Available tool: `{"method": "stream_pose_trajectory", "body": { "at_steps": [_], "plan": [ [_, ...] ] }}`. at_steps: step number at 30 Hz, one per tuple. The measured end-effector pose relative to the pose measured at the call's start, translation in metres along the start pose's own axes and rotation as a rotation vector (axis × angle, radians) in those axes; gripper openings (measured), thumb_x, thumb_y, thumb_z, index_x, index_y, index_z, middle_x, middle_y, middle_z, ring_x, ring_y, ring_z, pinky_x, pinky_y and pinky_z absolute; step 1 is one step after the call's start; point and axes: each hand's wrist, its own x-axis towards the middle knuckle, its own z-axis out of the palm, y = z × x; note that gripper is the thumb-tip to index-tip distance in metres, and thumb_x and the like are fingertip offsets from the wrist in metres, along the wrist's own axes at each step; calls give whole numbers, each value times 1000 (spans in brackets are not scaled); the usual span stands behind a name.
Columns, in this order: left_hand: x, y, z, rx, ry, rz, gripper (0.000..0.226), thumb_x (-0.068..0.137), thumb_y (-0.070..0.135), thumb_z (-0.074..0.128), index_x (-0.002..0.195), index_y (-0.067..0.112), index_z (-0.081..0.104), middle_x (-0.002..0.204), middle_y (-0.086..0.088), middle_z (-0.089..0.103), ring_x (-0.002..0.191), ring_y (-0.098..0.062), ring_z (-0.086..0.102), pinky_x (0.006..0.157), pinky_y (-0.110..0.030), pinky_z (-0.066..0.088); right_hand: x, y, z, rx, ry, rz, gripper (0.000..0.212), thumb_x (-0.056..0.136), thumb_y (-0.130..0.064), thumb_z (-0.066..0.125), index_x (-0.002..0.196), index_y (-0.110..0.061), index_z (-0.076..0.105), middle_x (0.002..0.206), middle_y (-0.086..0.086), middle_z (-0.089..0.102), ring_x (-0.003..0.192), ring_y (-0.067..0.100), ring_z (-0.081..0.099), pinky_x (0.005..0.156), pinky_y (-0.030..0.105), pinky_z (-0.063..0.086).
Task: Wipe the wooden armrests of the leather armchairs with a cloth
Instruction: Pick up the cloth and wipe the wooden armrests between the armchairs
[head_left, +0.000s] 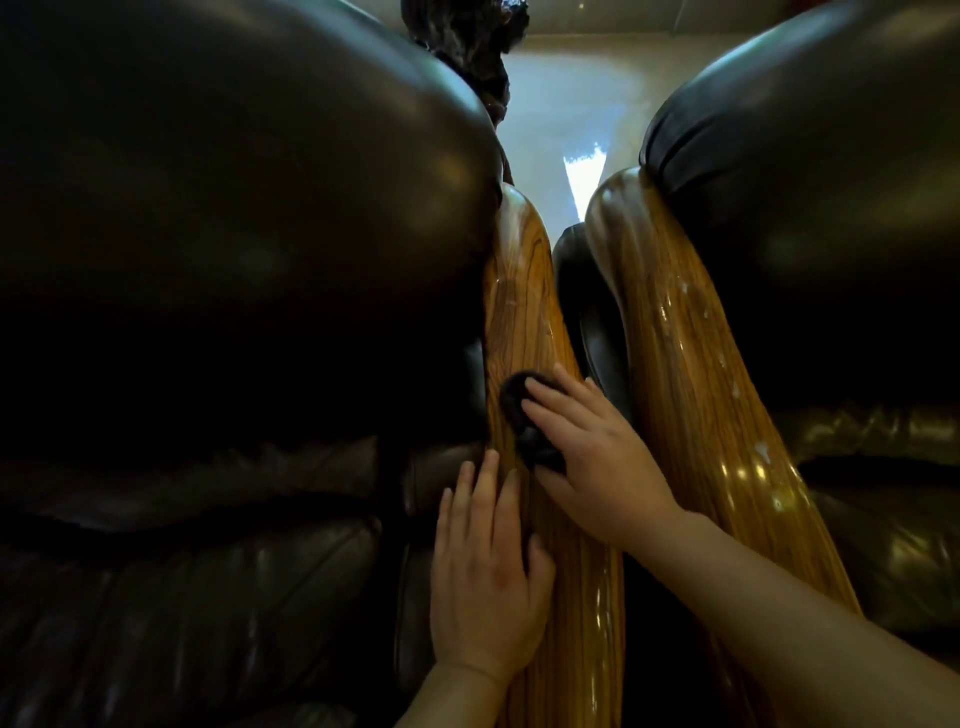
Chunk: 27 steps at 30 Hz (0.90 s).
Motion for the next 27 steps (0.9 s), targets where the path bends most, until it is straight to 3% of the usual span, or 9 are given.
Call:
{"method": "stream_pose_trajectory", "body": {
  "at_steps": [3, 8, 13, 18, 24, 27],
  "plan": [
    [1, 1, -1, 4, 0, -4, 58, 93, 37, 40, 147, 21, 33, 162, 1, 19, 151, -16, 13, 119, -47, 25, 26, -4, -1, -56, 7, 67, 59, 89, -44, 42, 142, -18, 45, 155, -2, 37, 149, 15, 12, 121, 37, 7],
    [1, 0, 0, -4, 4, 2, 59, 93, 37, 41, 150, 22, 31, 163, 1, 20, 151, -15, 13, 118, -47, 26, 1, -20, 8, -15, 106, 273, 63, 86, -41, 50, 142, -14, 44, 154, 3, 38, 146, 19, 25, 117, 41, 26],
    [2, 1, 0, -19, 12, -8, 61, 92, 37, 42, 150, 22, 31, 162, 1, 22, 149, -16, 16, 116, -47, 30, 9, -18, 7, -15, 47, 179, 64, 87, -46, 43, 142, -13, 45, 154, 5, 39, 147, 20, 22, 118, 41, 24],
    [0, 0, 0, -10, 3, -20, 58, 93, 39, 39, 149, 23, 32, 162, 2, 23, 149, -16, 16, 116, -46, 29, 43, -25, 11, 80, 138, 512, 69, 90, -37, 61, 148, -11, 34, 157, 9, 32, 147, 22, 23, 118, 36, 22],
    [1, 1, 0, -22, 14, -20, 58, 94, 38, 39, 150, 25, 30, 161, 2, 23, 149, -15, 17, 117, -43, 26, -22, -24, 23, 37, 128, 305, 71, 85, -45, 56, 147, -16, 33, 158, 5, 30, 147, 20, 23, 115, 36, 24],
    [-1, 2, 0, -17, 14, -24, 60, 94, 39, 39, 151, 26, 27, 162, 3, 21, 149, -14, 14, 117, -42, 23, 30, -8, 16, 164, 195, 505, 69, 85, -41, 63, 144, -13, 40, 151, 7, 41, 141, 23, 35, 112, 35, 30]
  ]
}}
